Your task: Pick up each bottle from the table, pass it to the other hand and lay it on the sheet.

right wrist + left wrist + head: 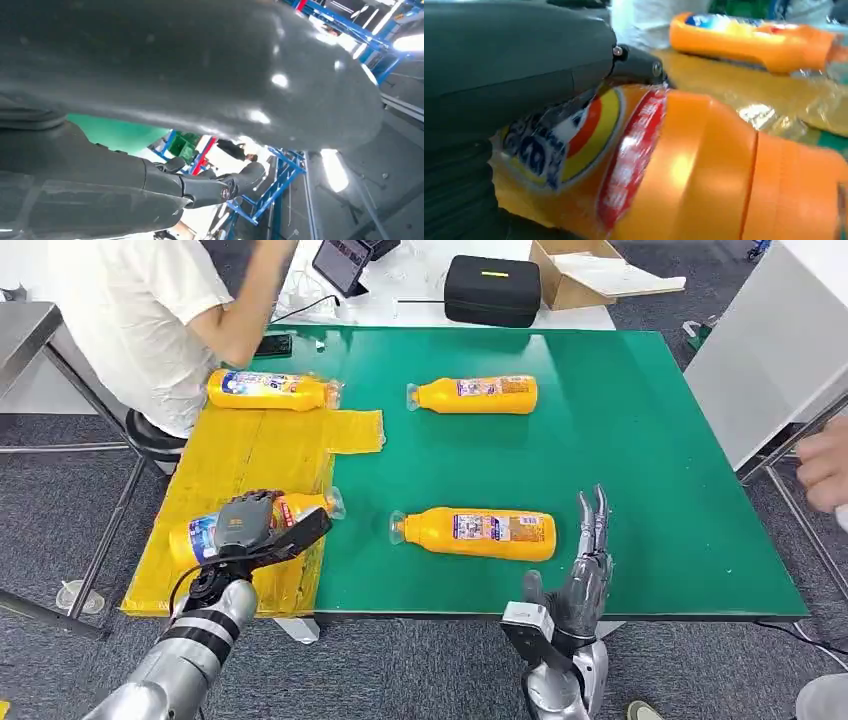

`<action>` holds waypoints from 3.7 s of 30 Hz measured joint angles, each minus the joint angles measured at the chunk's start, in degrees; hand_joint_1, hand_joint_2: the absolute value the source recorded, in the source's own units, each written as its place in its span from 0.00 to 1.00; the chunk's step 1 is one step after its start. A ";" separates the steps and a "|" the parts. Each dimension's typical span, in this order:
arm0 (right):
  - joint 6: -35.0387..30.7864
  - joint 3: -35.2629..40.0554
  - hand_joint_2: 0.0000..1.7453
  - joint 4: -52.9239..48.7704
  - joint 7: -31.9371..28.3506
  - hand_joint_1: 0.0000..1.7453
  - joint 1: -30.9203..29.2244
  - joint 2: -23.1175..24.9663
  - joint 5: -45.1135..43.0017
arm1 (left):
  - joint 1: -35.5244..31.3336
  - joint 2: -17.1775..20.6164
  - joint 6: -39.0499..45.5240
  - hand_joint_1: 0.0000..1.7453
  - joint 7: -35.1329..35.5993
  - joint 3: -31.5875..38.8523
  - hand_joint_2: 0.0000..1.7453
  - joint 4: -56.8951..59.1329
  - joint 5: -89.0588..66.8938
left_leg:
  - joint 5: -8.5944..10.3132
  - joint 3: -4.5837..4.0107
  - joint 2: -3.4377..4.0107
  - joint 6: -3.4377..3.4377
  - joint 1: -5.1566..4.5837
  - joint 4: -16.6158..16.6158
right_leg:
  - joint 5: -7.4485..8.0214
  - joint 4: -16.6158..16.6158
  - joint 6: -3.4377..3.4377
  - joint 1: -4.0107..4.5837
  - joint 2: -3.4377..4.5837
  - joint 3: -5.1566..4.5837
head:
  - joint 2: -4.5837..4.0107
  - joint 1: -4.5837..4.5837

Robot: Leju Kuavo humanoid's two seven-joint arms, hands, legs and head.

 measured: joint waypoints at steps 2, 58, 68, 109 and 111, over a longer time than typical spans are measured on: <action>0.02 0.35 0.00 0.15 0.00 0.00 0.00 -0.26 -0.13 | -0.58 0.15 -1.17 0.00 -0.46 -0.33 1.00 0.79 0.62 | 0.01 0.00 0.00 0.00 0.02 0.00 | -0.01 0.00 -0.01 0.02 -0.01 0.01 | 0.00 0.00; 7.43 3.39 1.00 40.02 21.33 0.00 -24.12 -14.93 31.41 | 18.29 -0.39 2.62 0.00 -13.71 -32.79 1.00 -45.04 40.42 | 0.00 -0.08 -0.06 0.06 -0.01 0.02 | 0.02 -0.01 0.03 0.00 -0.11 -0.01 | 0.00 -0.02; 12.83 6.82 1.00 43.03 22.75 0.00 -26.35 -15.98 29.48 | 18.32 -0.46 2.57 0.00 -14.41 -33.73 1.00 -45.96 42.19 | 0.00 -0.11 -0.06 0.06 -0.01 0.02 | 0.02 -0.01 0.04 -0.01 -0.11 -0.02 | 0.00 -0.02; 51.78 3.08 1.00 40.03 8.18 1.00 -23.90 -19.80 -16.48 | 23.82 -6.29 6.26 0.00 -18.95 -26.56 1.00 -42.86 84.32 | -0.14 0.22 -0.09 0.07 -0.01 0.02 | -0.01 -0.03 0.05 0.01 -0.13 0.30 | 0.00 -0.02; 50.73 3.33 1.00 34.46 9.71 1.00 -20.37 -18.64 -18.45 | 24.41 -6.29 4.82 0.00 -18.43 -26.49 1.00 -41.83 87.09 | -0.13 0.09 -0.04 0.07 0.01 0.01 | -0.01 -0.02 0.05 0.03 -0.12 0.15 | 0.00 -0.02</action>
